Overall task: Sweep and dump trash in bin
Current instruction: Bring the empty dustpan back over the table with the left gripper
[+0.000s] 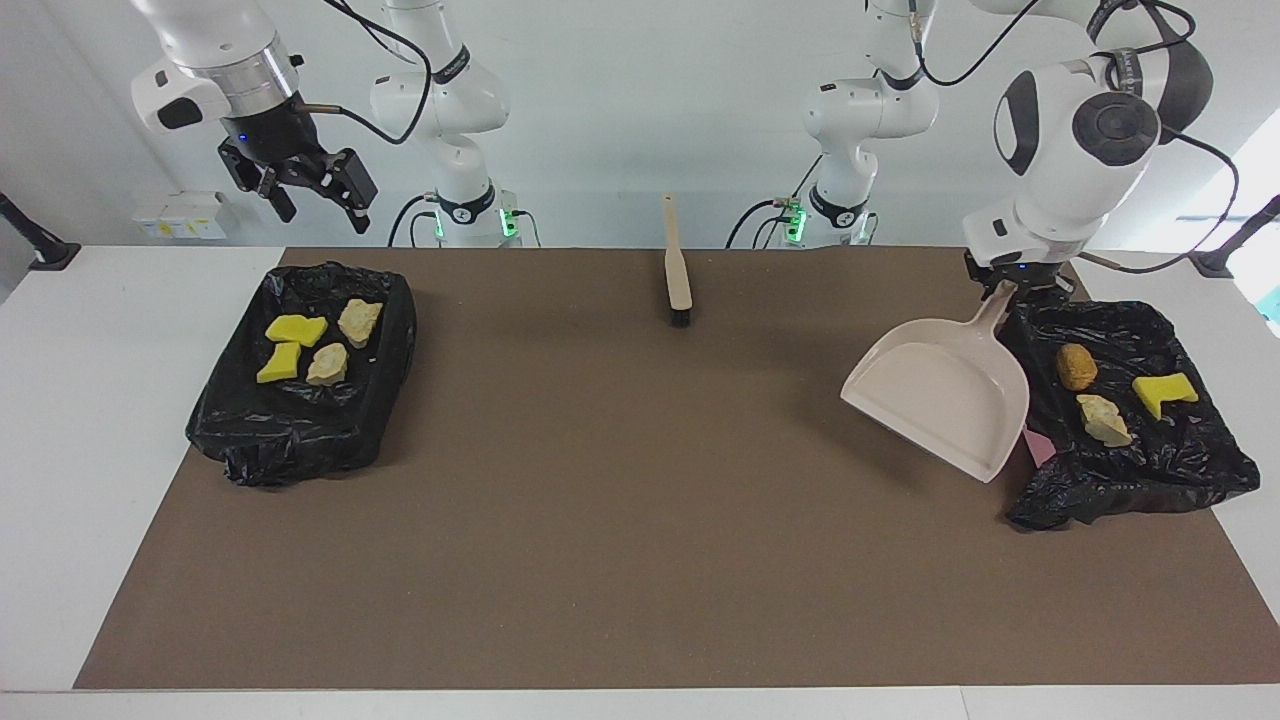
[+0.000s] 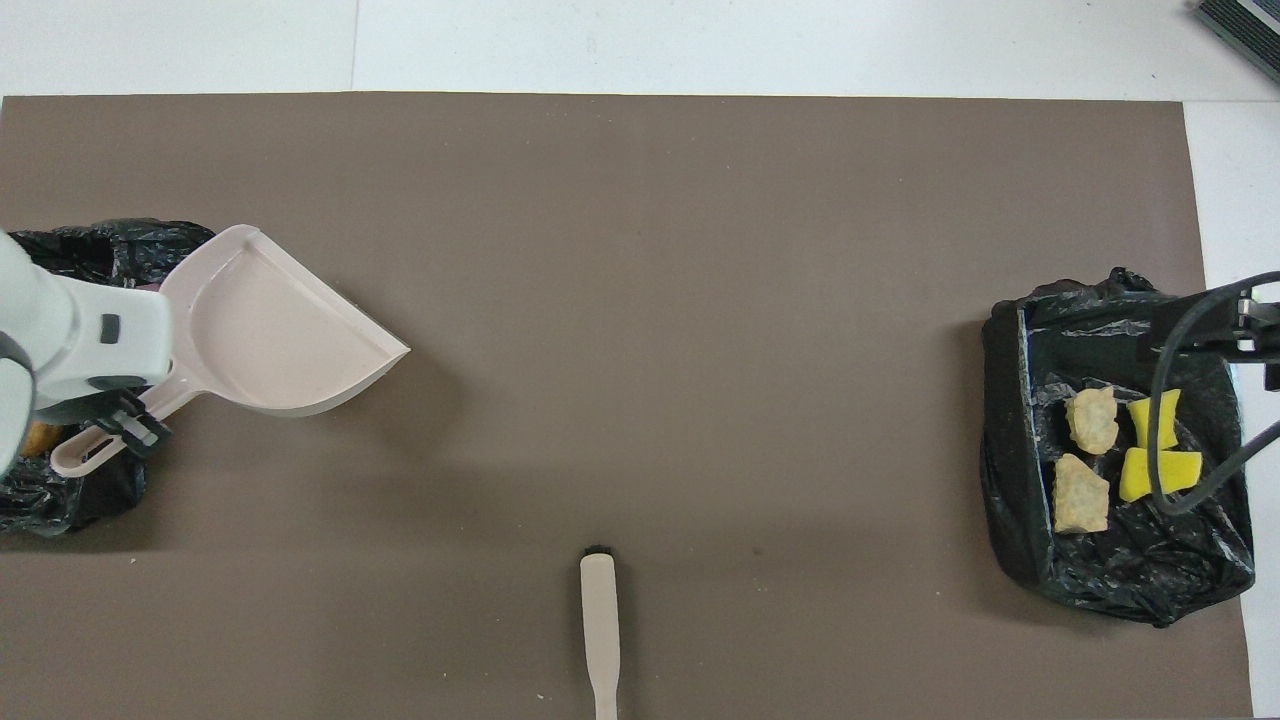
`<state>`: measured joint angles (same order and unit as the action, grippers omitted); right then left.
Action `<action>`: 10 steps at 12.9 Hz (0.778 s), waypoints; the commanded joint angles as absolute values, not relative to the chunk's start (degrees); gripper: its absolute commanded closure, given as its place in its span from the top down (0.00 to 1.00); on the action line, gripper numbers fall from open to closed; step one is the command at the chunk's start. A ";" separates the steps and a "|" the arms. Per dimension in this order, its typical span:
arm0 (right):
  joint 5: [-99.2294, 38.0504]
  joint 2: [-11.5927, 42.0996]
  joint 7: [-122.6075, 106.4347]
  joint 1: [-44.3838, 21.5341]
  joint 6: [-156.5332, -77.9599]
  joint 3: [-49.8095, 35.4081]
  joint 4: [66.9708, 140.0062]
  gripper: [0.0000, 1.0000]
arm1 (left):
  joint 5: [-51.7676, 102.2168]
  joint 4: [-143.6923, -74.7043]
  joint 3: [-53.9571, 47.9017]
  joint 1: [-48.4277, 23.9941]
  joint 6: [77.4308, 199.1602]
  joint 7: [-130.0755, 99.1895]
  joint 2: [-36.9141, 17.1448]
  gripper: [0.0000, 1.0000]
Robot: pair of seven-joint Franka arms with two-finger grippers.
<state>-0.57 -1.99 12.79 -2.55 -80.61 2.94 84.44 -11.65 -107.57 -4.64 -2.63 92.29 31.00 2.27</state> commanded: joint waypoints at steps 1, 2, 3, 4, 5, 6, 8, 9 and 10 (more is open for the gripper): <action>-0.44 -2.64 11.87 -1.76 -80.16 2.55 84.81 1.00 | -9.15 -109.42 -3.69 -9.30 93.25 20.07 3.87 0.00; -0.44 -2.64 11.87 -1.76 -80.16 2.46 84.81 1.00 | -7.23 -109.34 -3.69 -10.88 94.21 16.47 3.69 0.00; -0.44 -2.64 11.87 -1.76 -80.16 2.55 84.81 1.00 | -5.99 -109.34 -3.69 -12.55 95.26 12.35 3.26 0.00; -0.44 -2.64 11.87 -1.76 -80.16 2.55 84.81 1.00 | -4.85 -109.34 -3.78 -15.00 96.40 7.61 2.82 0.00; -0.44 -2.64 11.87 -1.76 -80.24 2.55 84.81 1.00 | -4.05 -109.42 -3.78 -17.64 98.07 2.95 2.03 0.00; -0.44 -2.64 11.87 -1.76 -80.16 2.46 84.81 1.00 | -3.70 -109.34 -3.78 -20.80 99.30 -1.36 1.50 0.00; -0.44 -2.55 11.87 -1.76 -80.24 2.55 84.81 1.00 | -2.47 -109.34 -3.78 -25.55 103.51 -9.89 -1.04 0.00; -0.44 -2.64 11.87 -1.76 -80.16 2.55 84.81 1.00 | -1.68 -109.25 -3.78 -27.49 106.23 -13.67 -3.14 0.00; -0.44 -2.64 11.87 -1.76 -80.16 2.55 84.81 1.00 | -1.41 -109.16 -3.78 -29.34 108.96 -17.02 -4.99 0.00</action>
<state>-0.57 -1.99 12.79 -2.55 -80.61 2.94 84.44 -2.57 -108.82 -4.98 -26.25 104.51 -12.00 -2.30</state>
